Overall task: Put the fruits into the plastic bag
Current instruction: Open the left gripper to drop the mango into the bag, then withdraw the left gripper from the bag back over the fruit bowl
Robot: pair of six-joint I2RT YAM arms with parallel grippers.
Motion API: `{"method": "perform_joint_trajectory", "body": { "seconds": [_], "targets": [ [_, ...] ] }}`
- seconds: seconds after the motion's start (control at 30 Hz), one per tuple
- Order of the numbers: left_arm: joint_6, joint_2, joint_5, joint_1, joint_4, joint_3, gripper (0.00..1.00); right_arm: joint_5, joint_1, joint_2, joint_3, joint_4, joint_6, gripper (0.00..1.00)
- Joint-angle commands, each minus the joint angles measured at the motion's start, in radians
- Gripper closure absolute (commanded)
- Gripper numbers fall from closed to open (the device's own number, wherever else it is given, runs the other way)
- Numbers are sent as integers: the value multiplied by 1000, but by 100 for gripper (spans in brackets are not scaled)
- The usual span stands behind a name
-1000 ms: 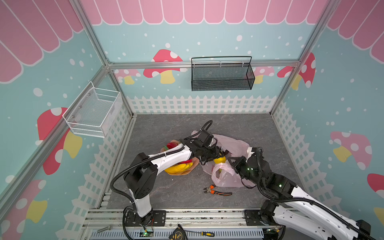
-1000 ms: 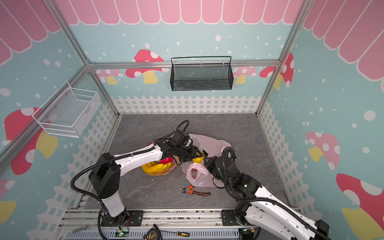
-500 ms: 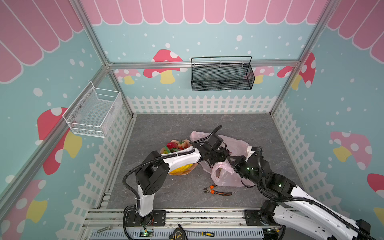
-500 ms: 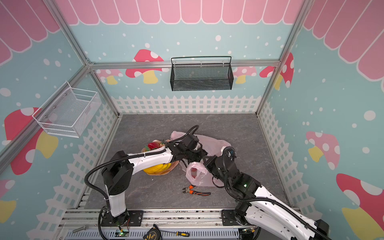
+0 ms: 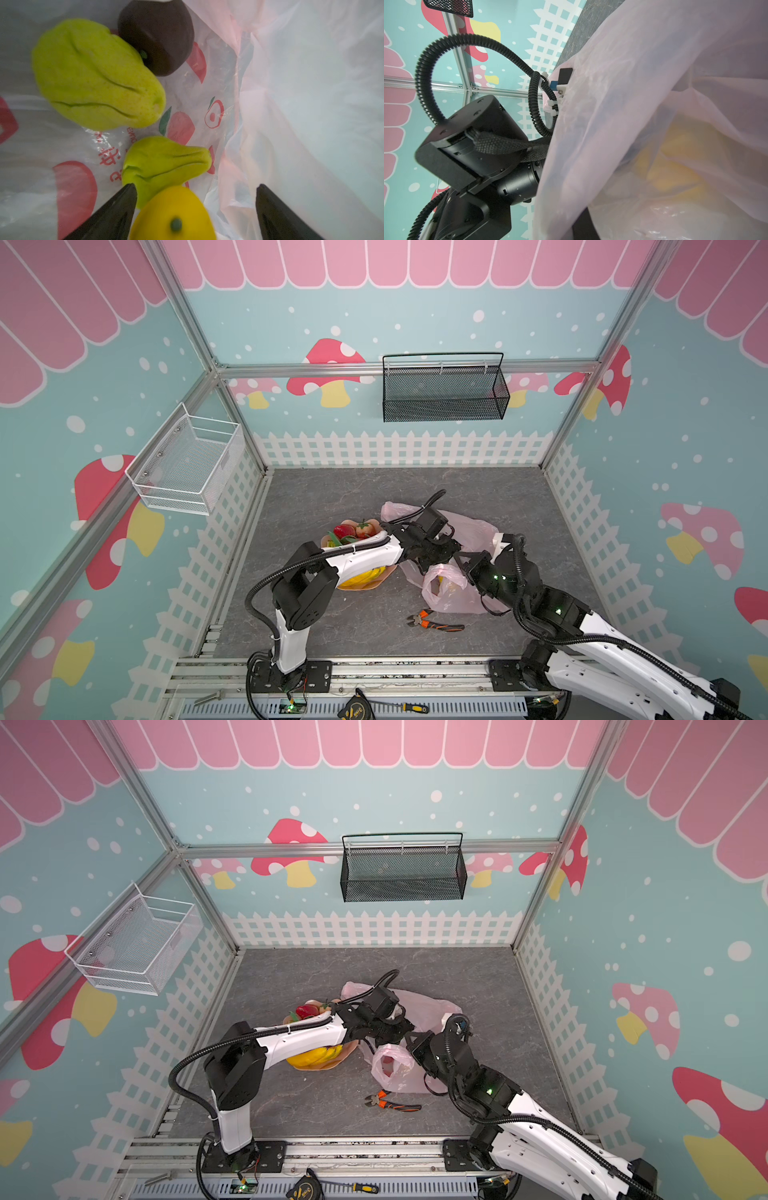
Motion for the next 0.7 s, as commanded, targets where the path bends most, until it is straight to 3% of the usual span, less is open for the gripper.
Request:
{"method": "perform_joint_trajectory", "body": {
  "seconds": [0.0,0.37,0.67],
  "targets": [
    [49,-42,-41,-3,-84,49,7,4,-3,-13,-15,8,18,100],
    [164,-178,-93,30,-244,28,5,14,-3,-27,-14,-3,18,100],
    [241,-332,-105,107,-341,-45,7,15,-3,-29,-14,-14,21,100]
  ]
}}
